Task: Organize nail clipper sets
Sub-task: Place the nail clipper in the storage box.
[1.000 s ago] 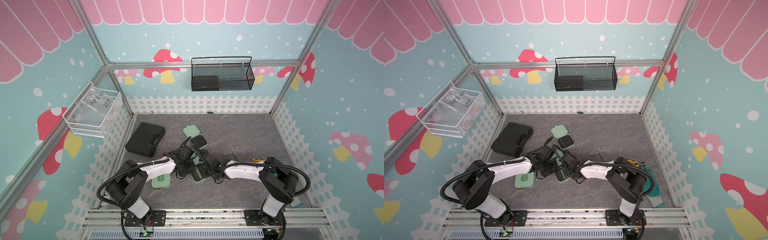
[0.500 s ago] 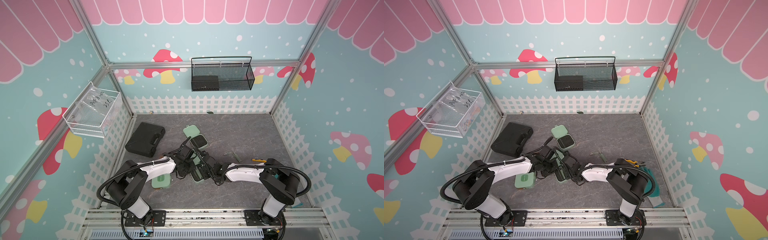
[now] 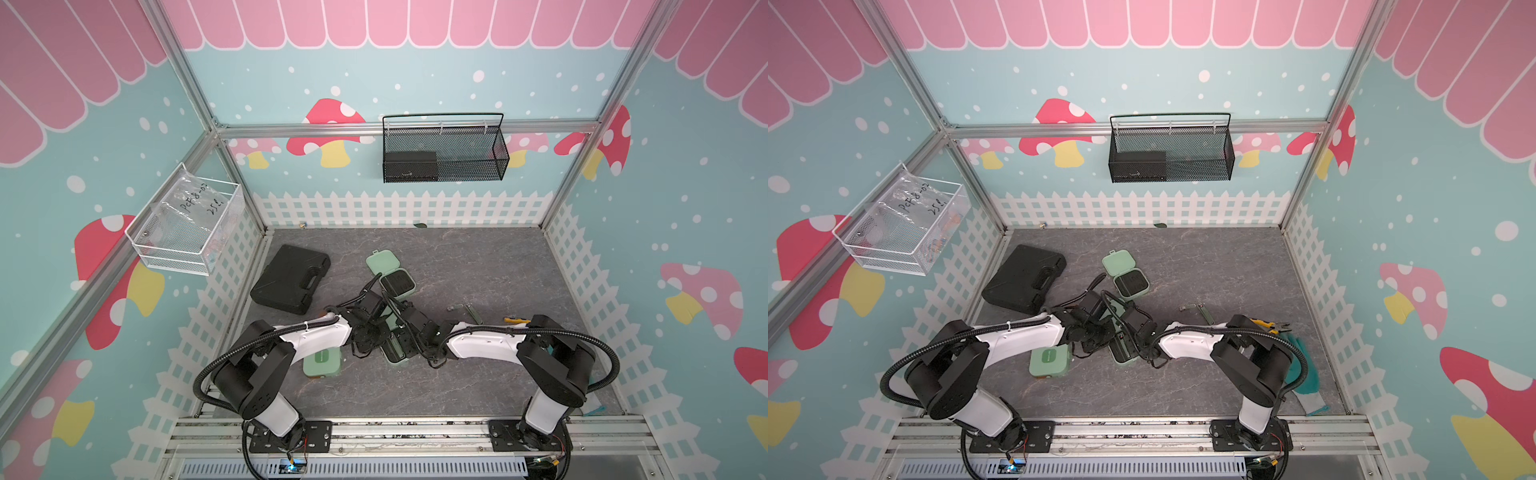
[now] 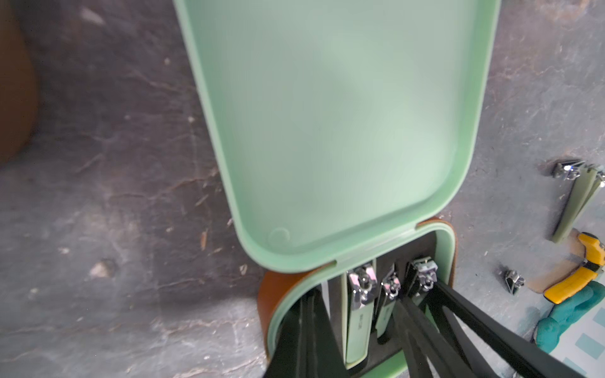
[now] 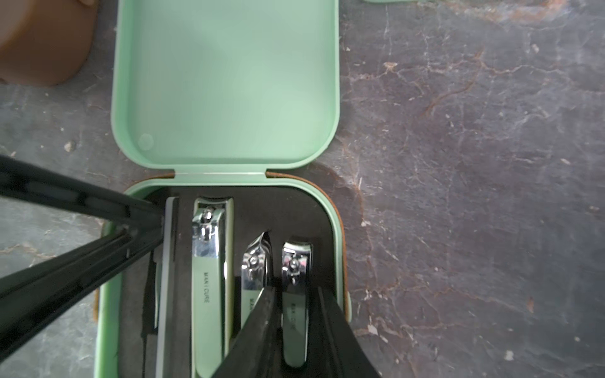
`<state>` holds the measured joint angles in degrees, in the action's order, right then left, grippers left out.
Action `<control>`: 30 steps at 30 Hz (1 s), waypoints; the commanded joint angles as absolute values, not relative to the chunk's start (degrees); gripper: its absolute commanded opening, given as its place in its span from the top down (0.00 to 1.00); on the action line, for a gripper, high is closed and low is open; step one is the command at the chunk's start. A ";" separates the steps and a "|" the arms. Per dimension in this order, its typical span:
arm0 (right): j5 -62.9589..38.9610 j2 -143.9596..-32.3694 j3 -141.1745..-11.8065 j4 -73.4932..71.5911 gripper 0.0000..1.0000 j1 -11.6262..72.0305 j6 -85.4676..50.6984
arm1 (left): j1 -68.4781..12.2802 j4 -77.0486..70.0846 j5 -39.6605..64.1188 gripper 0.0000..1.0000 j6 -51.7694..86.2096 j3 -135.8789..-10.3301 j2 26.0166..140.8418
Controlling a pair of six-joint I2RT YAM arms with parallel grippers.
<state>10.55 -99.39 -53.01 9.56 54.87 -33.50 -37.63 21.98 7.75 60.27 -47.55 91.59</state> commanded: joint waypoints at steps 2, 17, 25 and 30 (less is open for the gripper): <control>6.19 -100.77 -51.24 19.25 0.72 55.55 -32.86 | -37.63 22.68 6.92 1.00 61.26 -46.32 91.93; 9.42 -98.99 -55.25 22.12 0.77 55.55 -32.70 | -37.73 22.68 6.94 1.00 61.32 -46.32 92.16; 9.32 -94.21 -58.56 23.38 0.73 55.38 -31.33 | -37.69 22.68 6.85 1.00 61.31 -46.35 91.88; 8.87 -94.42 -61.09 21.97 0.75 54.41 -29.27 | -37.72 22.63 6.82 1.00 61.30 -46.23 91.67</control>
